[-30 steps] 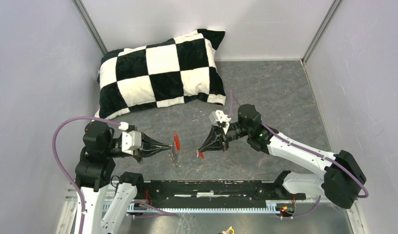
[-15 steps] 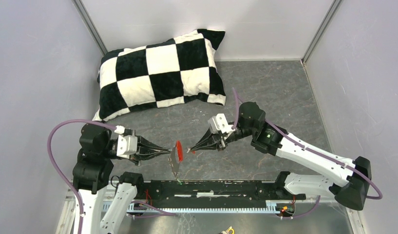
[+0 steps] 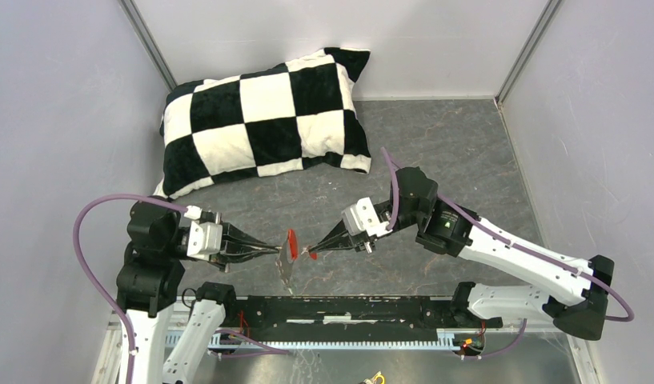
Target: Put the keys on the keyring
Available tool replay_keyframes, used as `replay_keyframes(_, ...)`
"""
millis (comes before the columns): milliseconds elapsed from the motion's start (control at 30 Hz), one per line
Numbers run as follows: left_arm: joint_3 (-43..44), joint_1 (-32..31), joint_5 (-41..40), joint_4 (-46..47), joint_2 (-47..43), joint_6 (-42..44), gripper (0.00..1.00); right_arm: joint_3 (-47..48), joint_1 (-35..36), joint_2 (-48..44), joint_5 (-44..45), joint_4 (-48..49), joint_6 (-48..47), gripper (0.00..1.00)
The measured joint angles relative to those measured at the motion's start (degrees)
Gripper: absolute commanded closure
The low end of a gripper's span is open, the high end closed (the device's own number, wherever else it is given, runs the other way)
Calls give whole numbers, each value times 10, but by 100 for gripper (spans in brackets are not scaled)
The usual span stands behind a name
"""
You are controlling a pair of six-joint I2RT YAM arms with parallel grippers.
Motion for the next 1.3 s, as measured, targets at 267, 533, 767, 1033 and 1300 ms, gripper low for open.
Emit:
replay_keyframes(267, 5, 0, 8, 0, 2, 0, 98, 16, 7, 15, -5, 1, -2, 100)
replay_keyframes(533, 6, 0, 9, 0, 2, 0, 98, 17, 8, 17, -31, 49, 28, 100)
replay_keyframes(767, 7, 0, 9, 0, 2, 0, 98, 32, 20, 26, -28, 41, 20, 100)
replay_keyframes(1033, 11, 0, 23, -1, 3, 3, 98, 104, 66, 56, 36, -64, -47, 100)
replay_keyframes(1300, 12, 0, 21, -2, -24, 102, 98, 123, 85, 59, 62, -115, -64, 100)
